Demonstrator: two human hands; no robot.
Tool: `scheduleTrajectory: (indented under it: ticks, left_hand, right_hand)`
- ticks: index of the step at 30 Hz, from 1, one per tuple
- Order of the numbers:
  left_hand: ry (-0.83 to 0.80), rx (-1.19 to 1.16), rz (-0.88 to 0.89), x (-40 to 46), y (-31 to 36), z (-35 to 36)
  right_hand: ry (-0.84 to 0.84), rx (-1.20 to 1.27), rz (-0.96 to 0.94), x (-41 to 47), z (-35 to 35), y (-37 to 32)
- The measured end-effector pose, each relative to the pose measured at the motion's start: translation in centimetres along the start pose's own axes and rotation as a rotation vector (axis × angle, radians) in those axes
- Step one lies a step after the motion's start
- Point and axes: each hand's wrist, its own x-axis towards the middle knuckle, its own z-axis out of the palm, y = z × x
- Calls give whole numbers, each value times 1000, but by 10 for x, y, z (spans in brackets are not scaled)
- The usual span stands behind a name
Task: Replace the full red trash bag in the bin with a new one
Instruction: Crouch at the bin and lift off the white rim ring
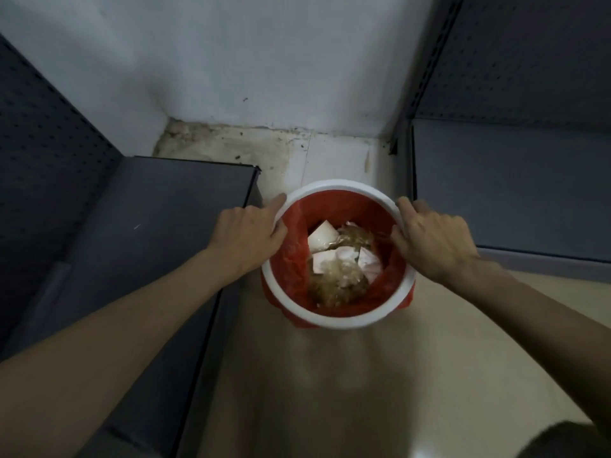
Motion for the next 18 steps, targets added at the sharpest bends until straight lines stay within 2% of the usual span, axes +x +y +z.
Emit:
scheduleTrajectory:
  ticks: [7, 15, 18]
  left_hand:
    - [28, 38, -4, -1, -2, 26]
    - [-23, -44, -19, -4, 1, 20]
    - [7, -52, -23, -3, 3, 11]
  right_hand:
    - [109, 47, 17, -7, 31, 9]
    - [121, 129, 9, -10, 35, 9]
    - [168, 160, 1, -8, 32, 12]
